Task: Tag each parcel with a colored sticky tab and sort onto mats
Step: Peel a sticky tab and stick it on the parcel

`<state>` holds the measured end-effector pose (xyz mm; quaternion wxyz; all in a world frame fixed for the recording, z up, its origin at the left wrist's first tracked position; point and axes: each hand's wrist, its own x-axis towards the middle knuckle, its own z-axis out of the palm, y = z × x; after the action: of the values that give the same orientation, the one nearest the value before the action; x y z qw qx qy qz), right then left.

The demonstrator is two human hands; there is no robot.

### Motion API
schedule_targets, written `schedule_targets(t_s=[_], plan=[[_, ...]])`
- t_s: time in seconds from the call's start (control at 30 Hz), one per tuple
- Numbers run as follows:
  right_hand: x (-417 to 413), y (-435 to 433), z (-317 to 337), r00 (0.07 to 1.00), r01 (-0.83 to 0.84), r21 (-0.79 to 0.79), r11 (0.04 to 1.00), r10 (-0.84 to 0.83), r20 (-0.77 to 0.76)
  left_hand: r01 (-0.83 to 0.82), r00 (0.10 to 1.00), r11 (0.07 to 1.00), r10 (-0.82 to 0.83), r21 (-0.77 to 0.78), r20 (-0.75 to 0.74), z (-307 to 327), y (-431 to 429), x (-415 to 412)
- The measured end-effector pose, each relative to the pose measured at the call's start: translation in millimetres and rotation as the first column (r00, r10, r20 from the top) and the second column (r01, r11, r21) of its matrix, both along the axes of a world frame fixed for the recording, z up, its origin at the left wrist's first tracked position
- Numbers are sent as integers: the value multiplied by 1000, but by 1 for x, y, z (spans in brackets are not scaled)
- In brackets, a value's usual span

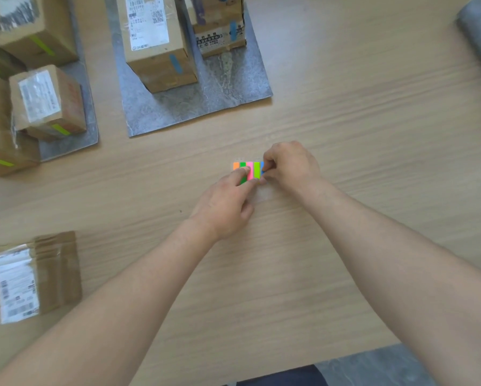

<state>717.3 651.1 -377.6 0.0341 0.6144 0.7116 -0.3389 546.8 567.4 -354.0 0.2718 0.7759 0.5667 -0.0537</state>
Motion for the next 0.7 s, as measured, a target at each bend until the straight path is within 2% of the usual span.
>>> schedule_targets(t_s=[0.1, 0.23, 0.33, 0.5, 0.7], plan=[[2, 3, 0, 999, -53, 25, 998, 53, 0, 14, 1000, 1000, -14, 13, 4, 0, 2, -2], [3, 0, 1, 971, -237, 110, 965, 237, 9, 3, 1000, 1000, -3, 8, 8, -6, 4, -5], [5, -6, 0, 953, -296, 150, 943, 302, -20, 10, 1000, 1000, -11, 9, 4, -9, 2, -5], [8, -15, -10, 946, -281, 287, 916, 315, -78, 10, 1000, 1000, -10, 16, -13, -9, 4, -5], [12, -10, -15, 945, -213, 284, 935, 271, -182, 76, 994, 995, -71, 64, -80, -8, 4, 0]])
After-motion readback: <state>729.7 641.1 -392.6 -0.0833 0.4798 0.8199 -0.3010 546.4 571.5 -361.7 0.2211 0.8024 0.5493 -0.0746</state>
